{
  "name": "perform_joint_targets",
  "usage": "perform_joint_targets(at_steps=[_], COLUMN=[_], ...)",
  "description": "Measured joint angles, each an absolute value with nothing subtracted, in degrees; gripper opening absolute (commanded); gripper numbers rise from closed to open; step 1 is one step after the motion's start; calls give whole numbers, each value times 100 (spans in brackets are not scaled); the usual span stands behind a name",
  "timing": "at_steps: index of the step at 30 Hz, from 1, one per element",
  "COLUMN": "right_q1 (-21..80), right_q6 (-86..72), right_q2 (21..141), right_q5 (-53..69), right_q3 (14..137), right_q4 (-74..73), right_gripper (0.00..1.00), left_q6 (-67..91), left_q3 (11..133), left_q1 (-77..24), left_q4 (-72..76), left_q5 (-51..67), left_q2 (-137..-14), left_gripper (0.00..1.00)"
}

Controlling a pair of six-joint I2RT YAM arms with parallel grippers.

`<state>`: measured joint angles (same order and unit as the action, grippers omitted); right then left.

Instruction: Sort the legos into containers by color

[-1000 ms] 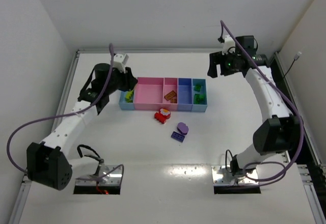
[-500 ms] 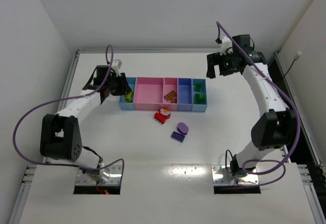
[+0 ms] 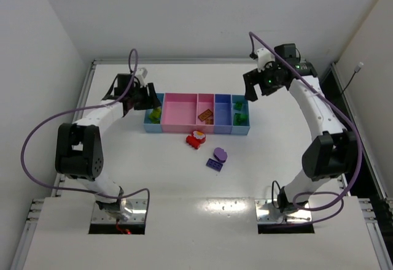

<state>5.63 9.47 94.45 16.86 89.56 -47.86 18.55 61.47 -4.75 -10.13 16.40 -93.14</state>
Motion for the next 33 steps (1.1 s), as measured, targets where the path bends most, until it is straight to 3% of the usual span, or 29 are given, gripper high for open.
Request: perform_joint_targets(at_steps=[8,13,21,25,27,33], right_q1=[1393,2458,4038,4239,4287,4285], right_q6=[1957,2751,3717,3454,3065,1619], right_q2=[9238,8731,8541,8554,8453,8361], right_q5=[2014,1933,1885,1776,1651,1472], right_q3=[8659,8084,7520,7057,6536,5723], right_q4=[-5074,-5070,-5046,-4971,-4858,-4506], right_gripper=[84,81,70,72,80,75], left_q6=[1765,1678,1940,1951,1911,1804], left_q3=[6281,6366,7137,7102,6965,6637], left_q1=[-475,-408,829,1269,1345,1479], left_q4=[-757,-694,-489,-526,-558,-690], left_q5=[1916,1927,1927,1959,1997,2158], left_q2=[-9240,-8698,-7898,-7762,-7664,-7435], left_gripper=[74,77,77,77,77,77])
